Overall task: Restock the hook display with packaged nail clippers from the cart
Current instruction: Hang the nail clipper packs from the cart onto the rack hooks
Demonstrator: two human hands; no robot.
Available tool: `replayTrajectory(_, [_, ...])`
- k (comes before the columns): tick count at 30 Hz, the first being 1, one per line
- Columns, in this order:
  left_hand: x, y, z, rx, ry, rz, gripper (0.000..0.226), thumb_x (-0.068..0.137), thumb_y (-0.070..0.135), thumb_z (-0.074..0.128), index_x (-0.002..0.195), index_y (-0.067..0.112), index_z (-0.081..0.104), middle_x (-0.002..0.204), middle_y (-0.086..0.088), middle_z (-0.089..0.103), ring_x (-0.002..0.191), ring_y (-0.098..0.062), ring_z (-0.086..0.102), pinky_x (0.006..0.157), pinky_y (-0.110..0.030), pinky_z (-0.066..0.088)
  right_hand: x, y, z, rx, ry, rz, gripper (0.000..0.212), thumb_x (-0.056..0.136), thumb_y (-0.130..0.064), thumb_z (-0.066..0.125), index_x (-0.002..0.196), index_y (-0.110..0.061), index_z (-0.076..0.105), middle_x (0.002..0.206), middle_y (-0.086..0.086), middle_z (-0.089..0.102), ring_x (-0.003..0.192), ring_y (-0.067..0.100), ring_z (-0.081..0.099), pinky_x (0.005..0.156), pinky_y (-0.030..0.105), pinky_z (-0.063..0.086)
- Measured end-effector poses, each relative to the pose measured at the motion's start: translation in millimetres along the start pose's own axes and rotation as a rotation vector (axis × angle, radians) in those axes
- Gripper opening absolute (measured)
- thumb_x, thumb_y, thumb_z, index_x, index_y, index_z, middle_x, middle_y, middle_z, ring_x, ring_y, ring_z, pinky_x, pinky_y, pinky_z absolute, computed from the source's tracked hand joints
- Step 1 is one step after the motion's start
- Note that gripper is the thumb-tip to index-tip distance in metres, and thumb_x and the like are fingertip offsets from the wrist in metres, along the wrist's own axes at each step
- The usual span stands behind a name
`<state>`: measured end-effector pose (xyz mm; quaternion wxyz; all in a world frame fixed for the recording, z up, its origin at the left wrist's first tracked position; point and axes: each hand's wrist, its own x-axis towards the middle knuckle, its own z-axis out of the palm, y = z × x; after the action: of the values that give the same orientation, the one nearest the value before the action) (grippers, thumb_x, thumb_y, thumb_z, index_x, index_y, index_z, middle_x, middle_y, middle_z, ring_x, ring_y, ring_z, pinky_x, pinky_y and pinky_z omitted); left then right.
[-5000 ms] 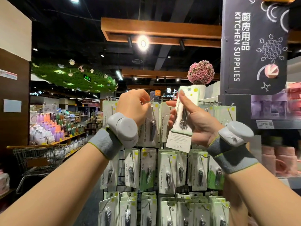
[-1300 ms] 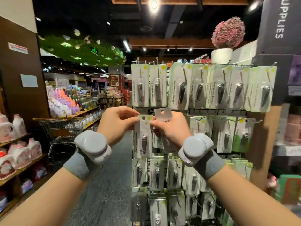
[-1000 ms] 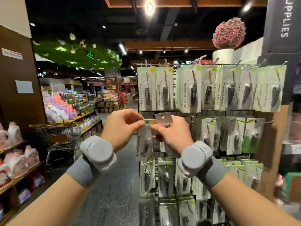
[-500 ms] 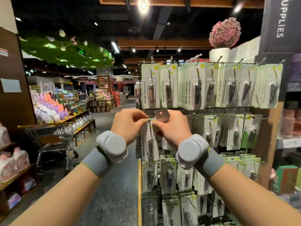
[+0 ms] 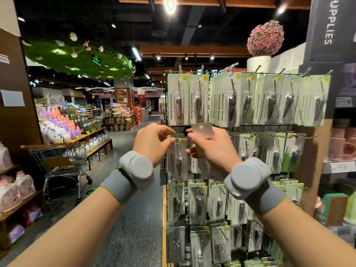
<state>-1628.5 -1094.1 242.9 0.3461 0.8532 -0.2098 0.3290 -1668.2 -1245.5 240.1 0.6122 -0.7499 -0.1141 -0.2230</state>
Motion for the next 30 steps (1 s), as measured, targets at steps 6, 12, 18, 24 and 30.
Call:
replayTrajectory(6, [-12.2,28.9,-2.8,-0.038,0.291,0.243,0.016,0.082,0.007,0.063,0.096,0.015,0.063,0.093,0.004,0.05,0.082,-0.009,0.052,0.079,-0.021,0.047,-8.2,-18.4,-18.9,0.625,-0.067,0.246,0.028,0.1,-0.021,0.042,0.09,-0.003,0.061,0.067,0.008,0.056,0.057,0.018,0.058,0.06,0.026,0.053])
replayTrajectory(12, [-20.5,72.0,5.4,-0.149,-0.214,0.333,0.027,0.08,0.046,0.067,0.092,0.022,0.065,0.087,0.008,0.065,0.075,-0.003,0.061,0.066,-0.016,0.049,-9.6,-28.8,-39.9,0.923,-0.158,0.409,0.06,0.098,-0.045,0.039,0.133,0.003,0.041,0.114,0.021,0.056,0.112,0.031,0.055,0.103,0.041,0.041])
replayTrajectory(18, [-15.1,69.9,11.9,-0.356,-0.239,0.102,0.01,0.084,0.013,0.069,0.091,0.008,0.074,0.083,0.0,0.074,0.075,-0.013,0.068,0.072,-0.027,0.054,-15.4,-31.5,-58.2,0.748,-0.113,0.343,0.04,0.092,-0.047,0.048,0.088,-0.009,0.058,0.081,0.012,0.058,0.069,0.022,0.059,0.058,0.028,0.054])
replayTrajectory(24, [-19.4,77.4,9.8,-0.895,-0.448,-0.284,0.008,0.084,-0.005,0.061,0.084,-0.001,0.068,0.074,-0.008,0.068,0.058,-0.012,0.06,0.045,-0.017,0.044,-15.6,-19.0,-76.9,0.419,0.001,0.112,0.008,0.089,-0.009,0.059,0.095,-0.009,0.065,0.088,0.009,0.069,0.07,0.014,0.065,0.058,0.021,0.055])
replayTrajectory(30, [-13.3,82.6,9.3,-0.9,-0.396,-0.216,0.013,0.082,-0.002,0.064,0.092,0.006,0.066,0.073,-0.006,0.068,0.06,-0.013,0.062,0.061,-0.022,0.056,-18.2,-14.5,-89.0,0.29,0.041,0.034,0.012,0.078,-0.002,0.07,0.082,-0.011,0.063,0.078,0.005,0.066,0.067,0.015,0.06,0.062,0.026,0.05])
